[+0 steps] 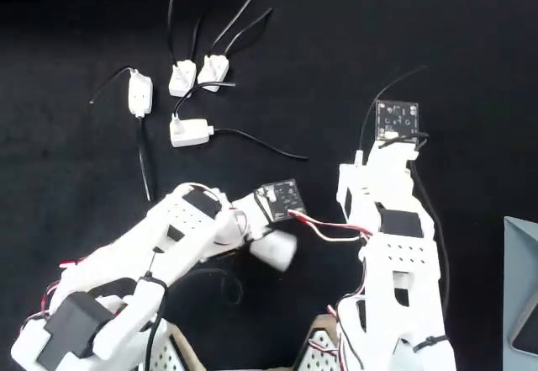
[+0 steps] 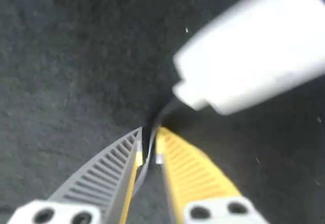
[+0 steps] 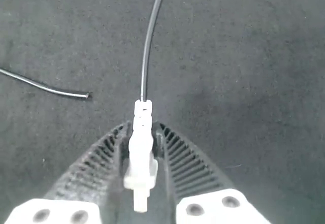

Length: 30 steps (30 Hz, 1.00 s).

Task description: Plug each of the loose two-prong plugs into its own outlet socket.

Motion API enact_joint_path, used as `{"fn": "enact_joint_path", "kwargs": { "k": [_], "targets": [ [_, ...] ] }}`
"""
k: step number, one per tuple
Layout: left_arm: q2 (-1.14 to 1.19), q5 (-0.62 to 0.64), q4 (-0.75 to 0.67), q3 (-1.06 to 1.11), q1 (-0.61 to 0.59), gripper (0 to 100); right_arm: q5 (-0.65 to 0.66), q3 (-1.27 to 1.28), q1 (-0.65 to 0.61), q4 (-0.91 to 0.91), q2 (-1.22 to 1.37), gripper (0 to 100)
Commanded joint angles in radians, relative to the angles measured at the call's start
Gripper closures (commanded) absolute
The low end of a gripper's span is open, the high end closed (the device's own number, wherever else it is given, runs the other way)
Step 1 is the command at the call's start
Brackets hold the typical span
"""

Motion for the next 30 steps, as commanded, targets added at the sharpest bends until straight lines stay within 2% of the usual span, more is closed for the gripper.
{"fn": "enact_joint_path", "kwargs": {
  "k": [1,4,7,11,15,19,22,28,30],
  "targets": [
    [-0.002,0.028,0.144,-0.088,-0.038,97,-0.023,-0.007,0.014,-0.02,-0.024,98.5],
    [-0.014,0.115,0.27,-0.191,-0.093,97,-0.023,-0.007,0.014,-0.02,-0.024,98.5],
    [-0.061,0.16,0.339,-0.269,-0.165,97,-0.023,-0.007,0.014,-0.02,-0.024,98.5],
    [-0.164,0.157,0.377,-0.312,-0.252,97,-0.023,-0.007,0.012,-0.018,-0.024,98.5],
    [-0.275,0.115,0.419,-0.302,-0.285,96,-0.023,-0.007,0.009,-0.018,-0.024,98.5],
    [-0.394,0.103,0.48,-0.225,-0.283,81,-0.023,-0.007,0.009,-0.018,-0.024,98.5],
    [-0.522,0.127,0.456,-0.111,-0.289,74,-0.023,-0.007,0.008,-0.018,-0.024,98.5],
    [-0.74,0.13,0.328,0.068,-0.325,73,-0.023,-0.007,0.008,-0.018,-0.024,98.5],
    [-0.779,0.183,0.258,0.099,-0.358,73,-0.023,-0.007,0.006,-0.018,-0.024,98.5]
  ]
}}
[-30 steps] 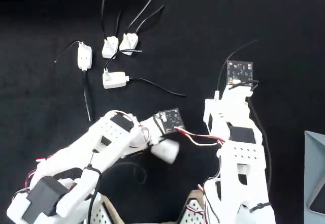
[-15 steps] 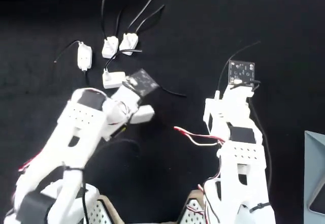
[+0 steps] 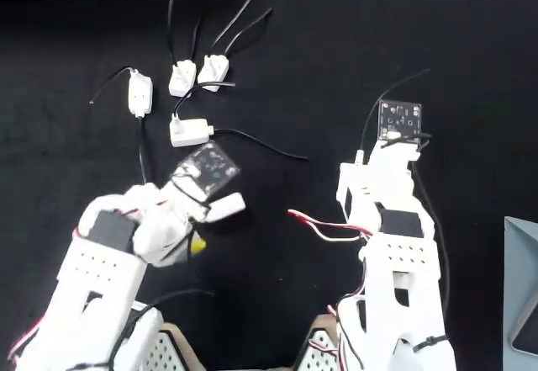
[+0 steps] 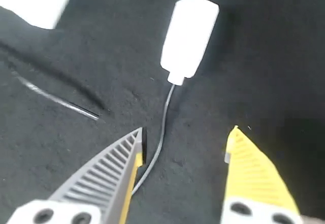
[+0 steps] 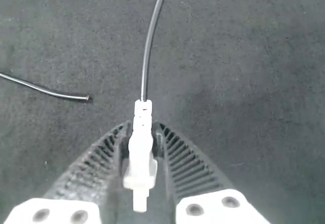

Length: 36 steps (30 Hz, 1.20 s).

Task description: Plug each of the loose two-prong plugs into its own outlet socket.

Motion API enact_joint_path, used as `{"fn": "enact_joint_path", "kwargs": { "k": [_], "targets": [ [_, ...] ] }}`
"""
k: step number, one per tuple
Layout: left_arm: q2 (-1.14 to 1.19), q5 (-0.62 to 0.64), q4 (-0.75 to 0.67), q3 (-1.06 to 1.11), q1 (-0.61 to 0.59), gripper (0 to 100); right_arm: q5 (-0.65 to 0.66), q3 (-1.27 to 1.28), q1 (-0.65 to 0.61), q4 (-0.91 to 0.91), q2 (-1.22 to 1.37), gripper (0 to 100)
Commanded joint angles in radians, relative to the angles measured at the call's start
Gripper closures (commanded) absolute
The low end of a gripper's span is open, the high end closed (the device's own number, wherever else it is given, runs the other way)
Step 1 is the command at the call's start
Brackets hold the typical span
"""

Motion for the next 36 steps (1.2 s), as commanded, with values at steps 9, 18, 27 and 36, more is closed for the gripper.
{"fn": "enact_joint_path", "kwargs": {
  "k": [9,18,27,36],
  "targets": [
    [0.029,0.281,-0.436,0.077,-0.162,73,-0.009,-0.005,-0.029,-0.015,-0.019,98.5],
    [0.422,0.31,-0.623,-0.039,-0.145,73,-0.009,0.024,-0.029,-0.049,-0.022,98.5],
    [0.617,0.311,-0.574,-0.12,0.016,75,-0.009,0.028,-0.029,-0.051,-0.024,98.5],
    [0.58,0.31,-0.365,-0.145,0.137,80,-0.009,0.027,-0.029,-0.044,-0.024,98.5]
  ]
}}
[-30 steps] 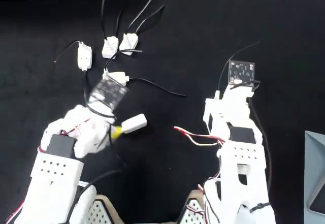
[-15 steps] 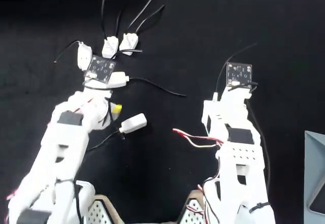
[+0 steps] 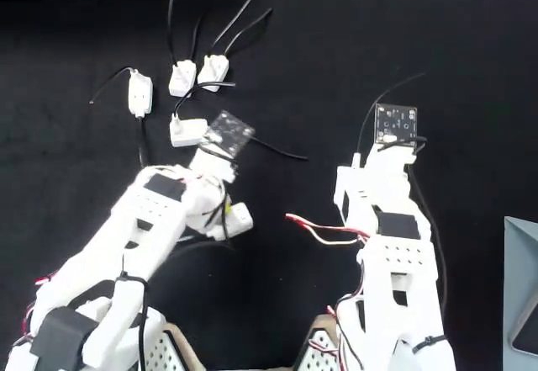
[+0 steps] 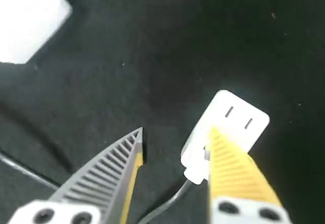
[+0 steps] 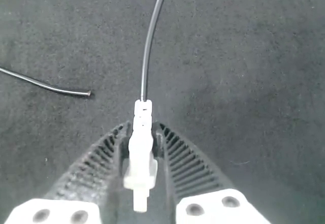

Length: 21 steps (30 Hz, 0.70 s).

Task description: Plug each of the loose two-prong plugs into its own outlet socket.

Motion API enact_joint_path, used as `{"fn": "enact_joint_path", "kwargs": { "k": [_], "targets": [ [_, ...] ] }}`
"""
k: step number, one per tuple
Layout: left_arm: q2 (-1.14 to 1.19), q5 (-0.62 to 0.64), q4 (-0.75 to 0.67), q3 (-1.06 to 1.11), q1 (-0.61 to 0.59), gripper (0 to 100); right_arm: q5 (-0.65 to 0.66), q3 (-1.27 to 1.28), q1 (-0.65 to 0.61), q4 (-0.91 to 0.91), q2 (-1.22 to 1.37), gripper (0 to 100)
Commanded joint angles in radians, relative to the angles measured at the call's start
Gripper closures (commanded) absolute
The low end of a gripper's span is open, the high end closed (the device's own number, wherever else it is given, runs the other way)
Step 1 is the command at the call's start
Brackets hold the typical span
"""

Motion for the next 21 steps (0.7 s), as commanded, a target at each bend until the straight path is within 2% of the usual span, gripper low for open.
{"fn": "enact_joint_path", "kwargs": {
  "k": [1,6,10,14,18,21],
  "targets": [
    [-0.052,0.008,0.086,-0.053,-0.005,80,-0.008,-0.013,-0.017,-0.011,-0.022,98.5],
    [-0.239,0.009,0.184,-0.068,-0.154,80,-0.009,-0.051,-0.069,0.04,-0.024,98.5],
    [-0.416,0.02,0.215,0.002,-0.274,80,-0.11,-0.154,-0.224,0.222,-0.024,98.5],
    [-0.575,0.089,0.203,0.116,-0.384,80,-0.166,-0.214,-0.404,0.331,-0.024,98.5],
    [-0.715,0.092,0.173,0.211,-0.466,80,-0.235,-0.193,-0.563,0.282,-0.016,98.5],
    [-0.799,0.092,0.138,0.285,-0.484,80,-0.222,-0.143,-0.637,0.186,-0.015,98.6]
  ]
}}
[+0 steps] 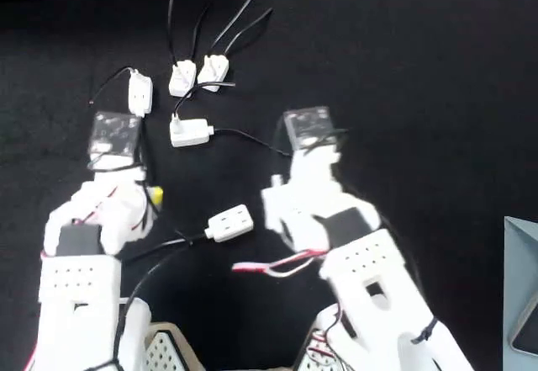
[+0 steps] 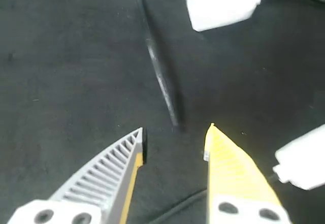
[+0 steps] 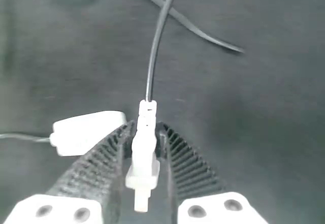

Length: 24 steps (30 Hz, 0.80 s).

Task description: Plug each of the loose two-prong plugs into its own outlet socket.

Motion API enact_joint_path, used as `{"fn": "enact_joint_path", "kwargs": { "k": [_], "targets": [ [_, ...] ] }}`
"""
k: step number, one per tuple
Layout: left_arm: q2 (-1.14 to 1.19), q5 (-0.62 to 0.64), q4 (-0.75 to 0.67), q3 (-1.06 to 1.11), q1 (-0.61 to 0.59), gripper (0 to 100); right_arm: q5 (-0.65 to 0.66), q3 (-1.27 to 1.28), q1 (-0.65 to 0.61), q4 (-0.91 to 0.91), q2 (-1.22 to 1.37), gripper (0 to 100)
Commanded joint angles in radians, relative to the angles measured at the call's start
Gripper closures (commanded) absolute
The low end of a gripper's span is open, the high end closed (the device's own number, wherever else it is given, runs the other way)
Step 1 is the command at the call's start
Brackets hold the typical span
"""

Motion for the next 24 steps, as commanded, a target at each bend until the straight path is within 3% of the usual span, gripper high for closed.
{"fn": "enact_joint_path", "kwargs": {
  "k": [1,8,24],
  "targets": [
    [-0.101,0.009,-0.041,0.05,-0.021,80,0.002,0.028,-0.083,-0.121,-0.015,98.6],
    [-0.19,0.009,-0.037,0.085,-0.022,80,0.049,0.189,-0.13,-0.391,-0.015,98.7],
    [-0.196,0.014,-0.074,0.099,-0.019,80,0.049,0.266,-0.183,-0.586,-0.022,98.7]
  ]
}}
